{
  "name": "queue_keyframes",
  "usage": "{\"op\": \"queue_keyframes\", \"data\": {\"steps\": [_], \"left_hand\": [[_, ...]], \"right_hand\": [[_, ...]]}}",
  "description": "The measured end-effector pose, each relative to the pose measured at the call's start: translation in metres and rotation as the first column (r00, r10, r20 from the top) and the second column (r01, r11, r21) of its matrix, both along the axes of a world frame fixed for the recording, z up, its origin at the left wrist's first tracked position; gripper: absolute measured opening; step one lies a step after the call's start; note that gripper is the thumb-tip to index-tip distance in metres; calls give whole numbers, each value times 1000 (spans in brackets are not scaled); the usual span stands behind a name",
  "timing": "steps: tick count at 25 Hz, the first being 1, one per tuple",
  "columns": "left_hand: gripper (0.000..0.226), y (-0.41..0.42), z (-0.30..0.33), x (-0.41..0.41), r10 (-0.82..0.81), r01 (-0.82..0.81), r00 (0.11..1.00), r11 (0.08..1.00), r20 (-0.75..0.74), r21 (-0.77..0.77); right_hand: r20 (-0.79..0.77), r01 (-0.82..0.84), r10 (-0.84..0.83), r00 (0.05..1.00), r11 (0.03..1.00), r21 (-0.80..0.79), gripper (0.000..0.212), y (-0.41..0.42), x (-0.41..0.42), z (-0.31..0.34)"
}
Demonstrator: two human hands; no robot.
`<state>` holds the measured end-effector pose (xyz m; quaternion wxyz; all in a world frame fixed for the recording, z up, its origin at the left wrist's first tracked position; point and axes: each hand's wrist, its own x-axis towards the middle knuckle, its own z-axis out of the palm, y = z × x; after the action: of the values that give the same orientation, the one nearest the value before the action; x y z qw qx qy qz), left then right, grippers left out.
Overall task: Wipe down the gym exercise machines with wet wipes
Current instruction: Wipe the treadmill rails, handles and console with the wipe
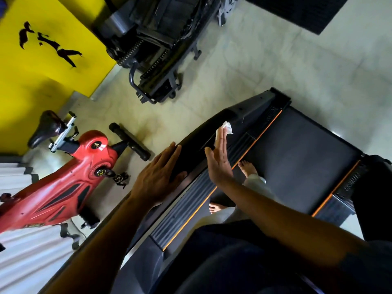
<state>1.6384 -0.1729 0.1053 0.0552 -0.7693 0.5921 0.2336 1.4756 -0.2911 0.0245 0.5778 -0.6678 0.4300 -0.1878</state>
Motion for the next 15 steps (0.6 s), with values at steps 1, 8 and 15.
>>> {"op": "queue_keyframes", "data": {"steps": [1, 8, 15], "left_hand": [[83, 0, -1, 1, -2, 2, 1000, 1000, 9, -7], [79, -3, 0, -2, 47, -47, 999, 999, 6, -7], [78, 12, 6, -2, 111, -113, 993, 991, -29, -72]], "right_hand": [[-77, -33, 26, 997, 995, -91, 69, -19, -6, -13], [-384, -435, 311, 869, 850, -297, 41, -123, 16, -22], [-147, -526, 527, 837, 701, -482, 45, -120, -19, -16]]}}
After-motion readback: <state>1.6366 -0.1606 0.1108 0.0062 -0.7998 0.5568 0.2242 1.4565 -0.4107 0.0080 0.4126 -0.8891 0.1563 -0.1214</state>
